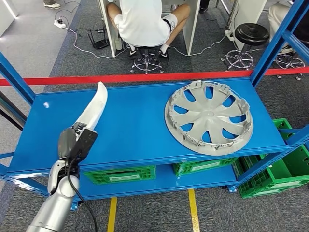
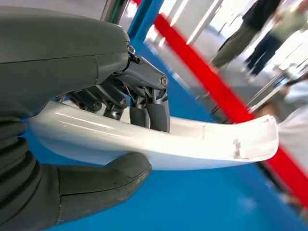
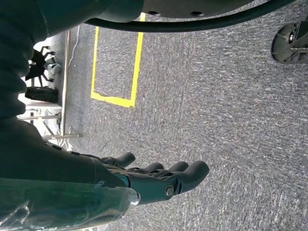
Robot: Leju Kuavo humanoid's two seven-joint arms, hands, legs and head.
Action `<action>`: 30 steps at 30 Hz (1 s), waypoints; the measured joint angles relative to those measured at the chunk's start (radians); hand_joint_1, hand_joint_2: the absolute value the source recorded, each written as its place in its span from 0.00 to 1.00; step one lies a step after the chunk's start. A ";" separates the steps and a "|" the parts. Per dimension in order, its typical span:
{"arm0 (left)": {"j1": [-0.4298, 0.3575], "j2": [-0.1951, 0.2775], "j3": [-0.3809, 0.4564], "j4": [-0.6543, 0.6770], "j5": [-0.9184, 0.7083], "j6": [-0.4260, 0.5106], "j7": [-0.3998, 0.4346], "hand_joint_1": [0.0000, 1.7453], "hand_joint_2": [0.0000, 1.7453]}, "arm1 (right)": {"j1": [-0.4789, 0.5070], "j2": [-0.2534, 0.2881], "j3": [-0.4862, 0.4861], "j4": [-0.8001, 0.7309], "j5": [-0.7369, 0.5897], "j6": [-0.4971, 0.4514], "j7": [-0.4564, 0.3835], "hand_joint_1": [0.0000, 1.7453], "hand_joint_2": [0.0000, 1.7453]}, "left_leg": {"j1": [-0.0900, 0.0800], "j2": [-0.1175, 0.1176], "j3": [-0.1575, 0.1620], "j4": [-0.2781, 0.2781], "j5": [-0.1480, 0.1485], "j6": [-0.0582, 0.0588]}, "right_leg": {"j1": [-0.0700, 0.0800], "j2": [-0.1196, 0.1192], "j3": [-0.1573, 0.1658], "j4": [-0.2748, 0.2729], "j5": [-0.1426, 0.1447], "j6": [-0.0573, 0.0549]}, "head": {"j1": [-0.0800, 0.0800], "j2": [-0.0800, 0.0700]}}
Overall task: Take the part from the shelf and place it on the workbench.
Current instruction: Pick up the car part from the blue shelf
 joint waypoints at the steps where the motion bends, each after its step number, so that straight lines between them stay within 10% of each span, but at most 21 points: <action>1: 0.008 0.003 -0.002 -0.024 -0.003 0.005 -0.005 0.79 1.00 | 0.000 0.000 0.000 0.000 -0.001 0.000 0.000 0.00 1.00 | 0.000 0.000 0.000 0.000 0.000 0.000 | 0.000 0.000 0.000 0.000 0.000 0.000 | 0.000 0.000; 17: 0.065 0.035 -0.042 -0.205 -0.020 0.038 -0.032 0.68 1.00 | 0.000 0.000 0.002 0.000 -0.006 0.000 -0.003 0.00 1.00 | 0.000 0.000 0.000 0.000 0.000 0.000 | 0.000 0.000 0.000 0.000 0.000 0.000 | 0.000 0.000; 30: 0.075 0.048 -0.054 -0.244 -0.028 0.058 -0.042 0.97 1.00 | 0.000 0.000 0.004 0.000 -0.012 0.001 -0.004 0.00 1.00 | 0.000 0.000 0.000 0.000 0.000 0.000 | 0.000 0.000 0.000 0.000 0.000 0.000 | 0.000 0.000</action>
